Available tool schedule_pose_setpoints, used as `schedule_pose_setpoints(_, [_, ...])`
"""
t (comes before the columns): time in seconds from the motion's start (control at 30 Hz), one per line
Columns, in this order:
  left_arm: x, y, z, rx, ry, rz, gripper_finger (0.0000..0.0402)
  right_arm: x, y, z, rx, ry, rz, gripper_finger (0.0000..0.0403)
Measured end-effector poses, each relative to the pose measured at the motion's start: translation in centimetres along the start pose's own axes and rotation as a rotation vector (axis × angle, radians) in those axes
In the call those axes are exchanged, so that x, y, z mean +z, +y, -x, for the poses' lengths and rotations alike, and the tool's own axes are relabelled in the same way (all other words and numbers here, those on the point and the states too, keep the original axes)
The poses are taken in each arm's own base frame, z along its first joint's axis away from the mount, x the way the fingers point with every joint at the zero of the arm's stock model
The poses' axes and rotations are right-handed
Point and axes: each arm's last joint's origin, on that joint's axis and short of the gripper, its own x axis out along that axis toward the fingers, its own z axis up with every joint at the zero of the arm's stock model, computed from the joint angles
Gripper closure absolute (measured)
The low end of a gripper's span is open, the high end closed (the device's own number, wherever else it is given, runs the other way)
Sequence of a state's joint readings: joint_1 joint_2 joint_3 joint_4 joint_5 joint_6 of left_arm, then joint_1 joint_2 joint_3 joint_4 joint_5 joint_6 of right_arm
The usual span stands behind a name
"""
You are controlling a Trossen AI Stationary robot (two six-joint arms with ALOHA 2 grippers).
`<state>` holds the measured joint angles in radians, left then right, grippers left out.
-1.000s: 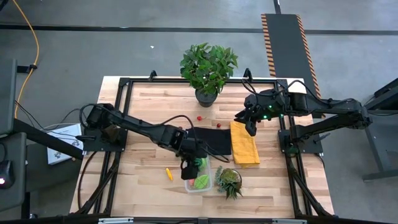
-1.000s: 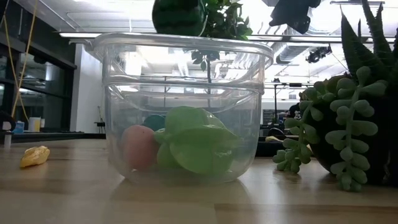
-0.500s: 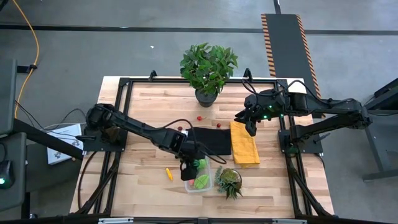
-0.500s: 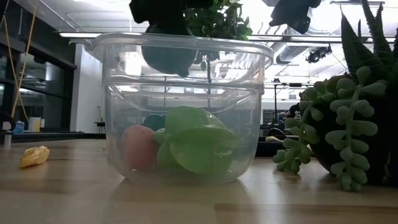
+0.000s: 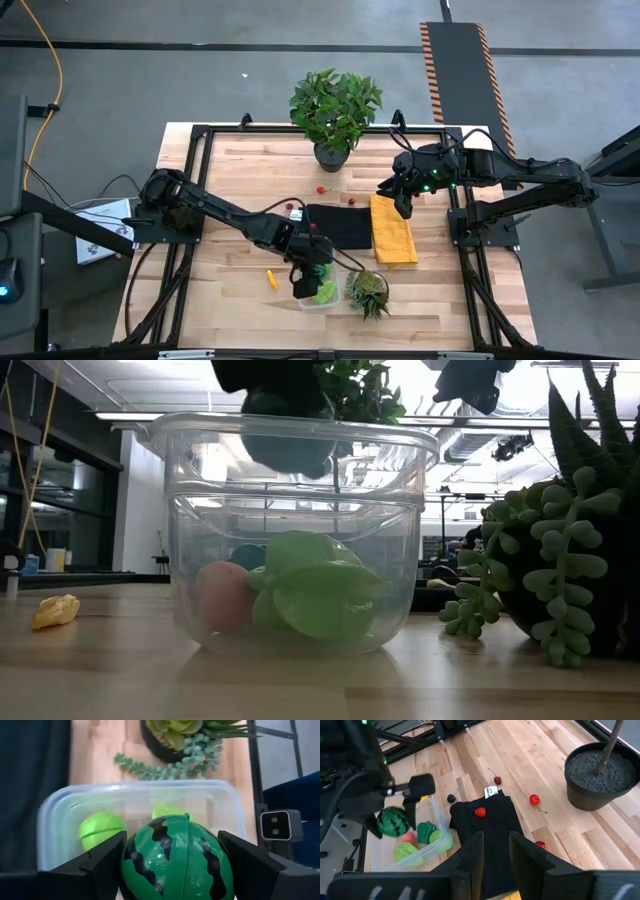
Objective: Pick and placing Produce into tupperware
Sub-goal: Put the watermelon into the bin
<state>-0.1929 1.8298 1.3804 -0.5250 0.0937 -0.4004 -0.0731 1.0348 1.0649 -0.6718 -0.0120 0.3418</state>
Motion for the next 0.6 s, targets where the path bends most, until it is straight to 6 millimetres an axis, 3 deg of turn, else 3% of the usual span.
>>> schedule_pose_setpoints(0.23, [-0.4,-0.3,-1.2,-0.009,0.021,-0.004,0.0128,0.0,0.0,0.0,0.001,-0.004,-0.001,0.0320])
schedule_pose_setpoints(0.6, [-0.1,-0.4,-1.3,-0.024,-0.005,-0.006,0.0128,0.1,0.0,0.0,0.002,-0.007,-0.017,0.0320])
